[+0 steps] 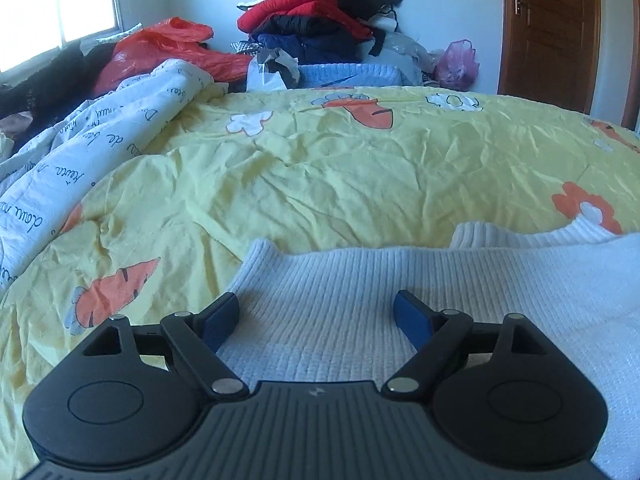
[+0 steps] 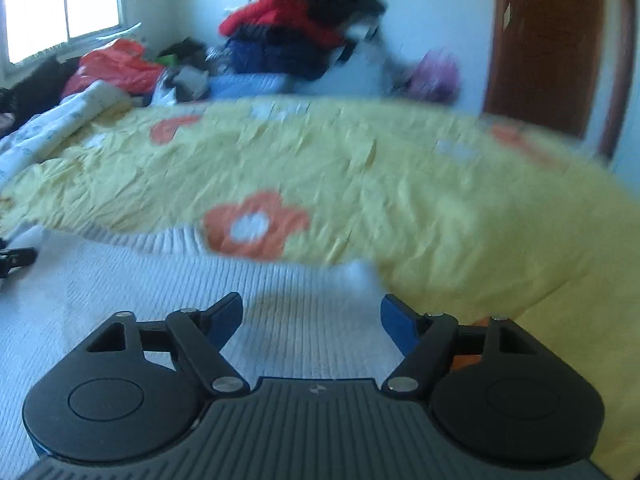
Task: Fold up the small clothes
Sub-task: 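Reach the left gripper to the rolled sweater and close on it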
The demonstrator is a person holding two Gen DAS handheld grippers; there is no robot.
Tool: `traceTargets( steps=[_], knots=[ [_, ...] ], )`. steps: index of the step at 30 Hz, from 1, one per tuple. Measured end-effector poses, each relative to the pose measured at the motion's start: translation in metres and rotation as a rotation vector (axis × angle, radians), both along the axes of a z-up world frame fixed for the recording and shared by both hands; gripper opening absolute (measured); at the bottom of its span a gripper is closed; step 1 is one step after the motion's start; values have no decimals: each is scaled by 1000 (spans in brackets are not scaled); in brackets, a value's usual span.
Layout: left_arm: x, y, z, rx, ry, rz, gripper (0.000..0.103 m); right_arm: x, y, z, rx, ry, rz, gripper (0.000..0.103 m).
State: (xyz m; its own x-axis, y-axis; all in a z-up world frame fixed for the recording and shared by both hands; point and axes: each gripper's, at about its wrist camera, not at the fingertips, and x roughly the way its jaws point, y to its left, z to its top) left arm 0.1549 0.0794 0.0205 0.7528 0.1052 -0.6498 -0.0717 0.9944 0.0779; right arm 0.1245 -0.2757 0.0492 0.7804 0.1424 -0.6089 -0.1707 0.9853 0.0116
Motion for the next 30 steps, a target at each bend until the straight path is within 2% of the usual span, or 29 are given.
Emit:
traceTargets(
  steps=[2, 4, 8, 10, 12, 13, 17, 19, 23, 27, 30],
  knots=[
    [-1, -1, 0, -6, 1, 0, 86, -14, 18, 14, 53, -57, 50, 85],
    [-3, 0, 1, -13, 1, -2, 86, -20, 39, 23, 101, -46, 144, 87],
    [-3, 0, 1, -16, 0, -2, 86, -20, 99, 19, 59, -28, 293, 88],
    [-3, 0, 1, -16, 0, -2, 86, -12, 118, 6, 27, -3, 309, 90],
    [-3, 0, 0, -19, -1, -3, 86, -2, 134, -24, -56, 79, 295, 92],
    [-2, 2, 0, -27, -2, -3, 86, -1, 133, -20, -47, 55, 286, 98],
    [-4, 5, 1, -57, -11, -1, 86, 7, 128, -22, -19, 90, 279, 99],
    [-13, 9, 5, -84, -54, 15, 86, 6, 130, -21, -23, 89, 277, 98],
    [-53, 38, 20, -218, -184, 160, 88, 5, 130, -21, -14, 86, 273, 98],
    [-122, 77, 24, -448, -233, 255, 88, 4, 129, -21, -3, 87, 272, 98],
    [-182, 95, 14, -607, -229, 322, 89, 4, 127, -21, 8, 89, 272, 99]
  ],
)
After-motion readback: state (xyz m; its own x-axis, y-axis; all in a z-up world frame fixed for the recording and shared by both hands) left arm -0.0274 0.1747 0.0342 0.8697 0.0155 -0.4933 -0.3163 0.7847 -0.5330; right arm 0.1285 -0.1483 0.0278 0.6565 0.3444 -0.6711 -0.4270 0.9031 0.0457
